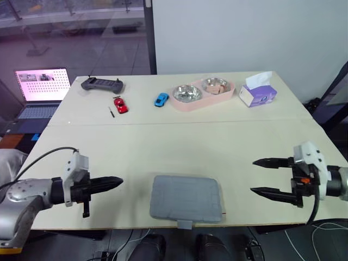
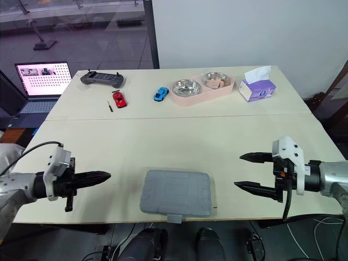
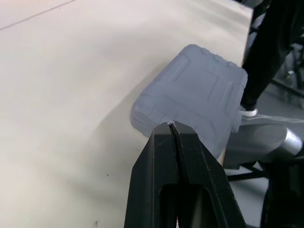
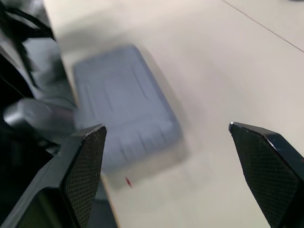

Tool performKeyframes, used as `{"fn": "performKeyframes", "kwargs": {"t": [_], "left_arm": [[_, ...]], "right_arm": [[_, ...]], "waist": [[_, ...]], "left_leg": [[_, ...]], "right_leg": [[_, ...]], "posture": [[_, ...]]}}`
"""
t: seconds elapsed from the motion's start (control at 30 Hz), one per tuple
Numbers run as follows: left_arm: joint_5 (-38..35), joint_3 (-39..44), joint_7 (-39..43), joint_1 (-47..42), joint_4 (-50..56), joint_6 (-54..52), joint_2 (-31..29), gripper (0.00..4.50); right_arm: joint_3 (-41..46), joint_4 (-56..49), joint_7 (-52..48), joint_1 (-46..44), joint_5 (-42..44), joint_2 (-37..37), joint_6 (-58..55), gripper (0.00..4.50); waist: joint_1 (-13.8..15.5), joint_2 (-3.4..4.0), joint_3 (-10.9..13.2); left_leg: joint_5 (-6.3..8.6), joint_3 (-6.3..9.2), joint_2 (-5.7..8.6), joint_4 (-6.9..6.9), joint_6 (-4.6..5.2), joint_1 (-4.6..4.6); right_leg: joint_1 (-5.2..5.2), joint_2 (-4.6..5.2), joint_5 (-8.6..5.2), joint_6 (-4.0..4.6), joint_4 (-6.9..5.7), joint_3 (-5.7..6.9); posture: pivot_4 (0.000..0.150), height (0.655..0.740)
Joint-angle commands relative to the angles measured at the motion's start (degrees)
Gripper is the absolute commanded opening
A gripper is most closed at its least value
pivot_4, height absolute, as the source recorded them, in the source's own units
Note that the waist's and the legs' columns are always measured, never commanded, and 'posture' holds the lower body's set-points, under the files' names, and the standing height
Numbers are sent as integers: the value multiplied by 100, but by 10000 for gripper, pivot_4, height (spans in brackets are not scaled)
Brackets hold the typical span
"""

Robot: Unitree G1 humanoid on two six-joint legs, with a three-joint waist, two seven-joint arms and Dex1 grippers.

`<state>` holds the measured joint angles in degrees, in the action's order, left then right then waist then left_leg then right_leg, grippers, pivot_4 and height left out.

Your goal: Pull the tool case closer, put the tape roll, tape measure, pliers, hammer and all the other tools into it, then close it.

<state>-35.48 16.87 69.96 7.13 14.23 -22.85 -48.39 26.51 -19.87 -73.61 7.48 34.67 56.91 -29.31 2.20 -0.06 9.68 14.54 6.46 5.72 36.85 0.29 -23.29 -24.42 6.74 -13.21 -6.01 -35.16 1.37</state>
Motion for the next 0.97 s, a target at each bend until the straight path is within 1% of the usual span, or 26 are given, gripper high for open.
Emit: {"fn": "performKeyframes", "kwargs": {"t": [0.03, 0.13, 0.3, 0.43, 0.5, 0.67, 0.97], "left_arm": [[-13, 497, -212, 127, 167, 21, -114, 0], [-72, 759, -392, 251, 264, 44, -37, 0], [-33, 885, -447, 358, 295, 182, 44, 0], [-39, 859, -459, 424, 337, 203, 56, 0], [-22, 840, -464, 423, 327, 232, 58, 0], [-9, 783, -500, 403, 340, 260, 82, 0], [197, 694, -530, 381, 267, 569, 113, 0]], "right_arm": [[419, 162, -197, 175, -44, 79, 305, 43612], [568, 391, -336, 304, -85, 112, 454, 43612], [565, 515, -411, 361, -63, 113, 541, 43612], [369, 537, -349, 276, -140, 106, 593, 43612], [300, 497, -385, 255, -73, 180, 447, 43612], [283, 384, -399, 102, 157, 222, 175, 43612], [235, 315, -367, 116, 96, 204, 110, 43612]], "waist": [[7, 0, 0], [11, -2, 1], [3, 1, 1], [2, 1, 1], [5, 0, 1], [7, 0, 1], [7, 0, 1]], "left_leg": [[0, 0, -3, 5, 0, 0], [1, 0, -4, 11, 0, 0], [1, -2, -4, 11, 0, -1], [1, -3, -7, 12, 0, 0], [1, -4, -7, 12, 0, 0], [1, -4, -7, 13, 0, 0], [1, -5, -7, 14, 0, 0]], "right_leg": [[2, -3, 0, 1, -2, 1], [6, -3, 0, 1, -3, 2], [6, -3, 0, 1, -2, 2], [6, -3, 1, 3, -4, 2], [6, -3, 1, 3, -3, 3], [6, -3, 1, 3, -3, 3], [6, -3, 2, 4, -3, 3]], "posture": [[1500, 7400], [1500, 7400], [1500, 7400], [1500, 7400], [1500, 7400], [1500, 7400], [1500, 7400]]}}
